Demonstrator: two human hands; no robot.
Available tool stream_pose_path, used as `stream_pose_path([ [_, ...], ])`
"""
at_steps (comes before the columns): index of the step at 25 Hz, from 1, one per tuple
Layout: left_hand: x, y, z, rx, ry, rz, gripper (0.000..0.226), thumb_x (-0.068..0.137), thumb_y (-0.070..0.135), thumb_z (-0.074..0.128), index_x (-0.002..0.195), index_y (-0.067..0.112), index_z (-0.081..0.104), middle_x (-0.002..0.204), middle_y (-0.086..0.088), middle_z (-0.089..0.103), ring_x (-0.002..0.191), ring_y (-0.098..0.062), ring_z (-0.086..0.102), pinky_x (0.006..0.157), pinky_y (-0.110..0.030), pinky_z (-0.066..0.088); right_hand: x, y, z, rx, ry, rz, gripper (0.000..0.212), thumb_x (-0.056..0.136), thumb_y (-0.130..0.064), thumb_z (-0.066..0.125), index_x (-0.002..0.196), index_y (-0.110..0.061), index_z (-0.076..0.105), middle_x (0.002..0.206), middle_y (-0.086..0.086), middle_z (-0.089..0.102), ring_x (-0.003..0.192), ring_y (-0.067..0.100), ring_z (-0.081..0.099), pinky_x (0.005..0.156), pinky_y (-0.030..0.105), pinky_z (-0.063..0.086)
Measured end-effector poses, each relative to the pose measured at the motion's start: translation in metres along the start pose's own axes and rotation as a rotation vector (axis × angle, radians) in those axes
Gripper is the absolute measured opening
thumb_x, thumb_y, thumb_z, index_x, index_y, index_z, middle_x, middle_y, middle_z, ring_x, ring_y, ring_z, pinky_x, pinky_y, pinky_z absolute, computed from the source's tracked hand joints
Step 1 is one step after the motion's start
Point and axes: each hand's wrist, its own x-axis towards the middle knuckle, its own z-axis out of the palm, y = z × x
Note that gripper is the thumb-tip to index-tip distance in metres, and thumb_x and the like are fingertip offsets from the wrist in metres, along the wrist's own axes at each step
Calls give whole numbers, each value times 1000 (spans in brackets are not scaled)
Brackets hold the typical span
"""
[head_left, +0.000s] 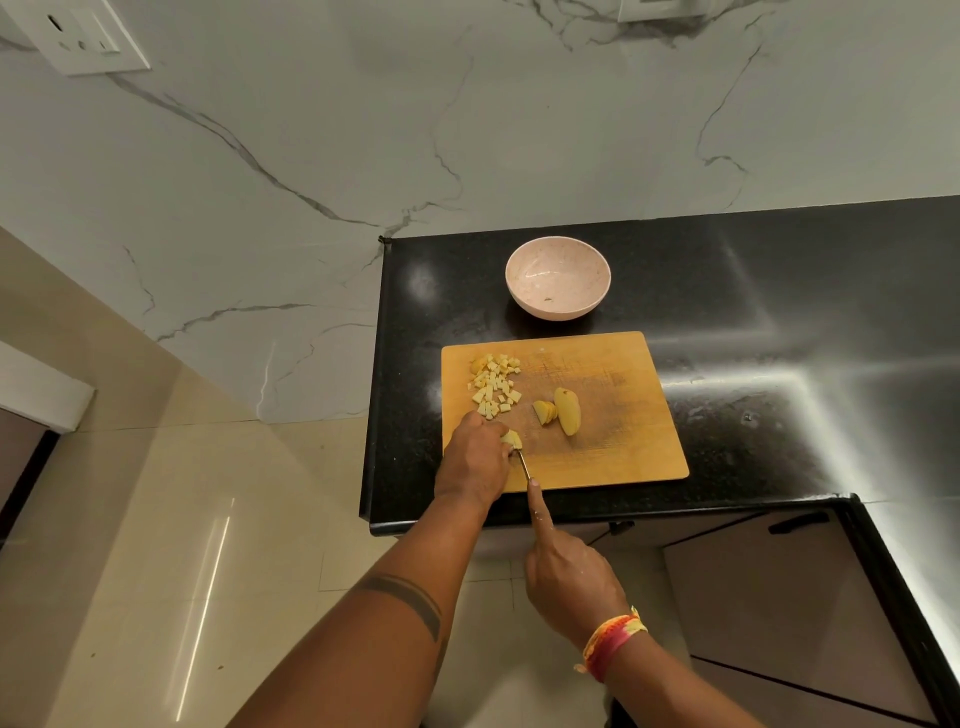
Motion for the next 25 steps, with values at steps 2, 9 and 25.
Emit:
stream_pose_path([
  [2,0,-4,1,-13,-3,16,36,102,23,60,138,17,62,136,-1,48,119,-19,55,97,-28,47,1,2,-2,29,8,-7,85,99,-21,36,158,-33,-23,70,-6,57,56,12,54,49,27,41],
  [9,0,-12,4,-64,27,37,33,101,18,59,134,17,65,134,0,53,119,-17,56,100,-30,51,32,-18,-11,50,18,-28,79,101,-23,37,160,-35,-14,75,0,58,59,16,54,55,35,45],
  [25,2,-15,5,-107,45,8,34,96,17,67,130,14,67,131,-1,56,113,-15,59,101,-32,52,5,-3,-3,18,3,-27,82,100,-22,37,160,-31,-19,70,-4,58,56,15,55,52,32,46],
])
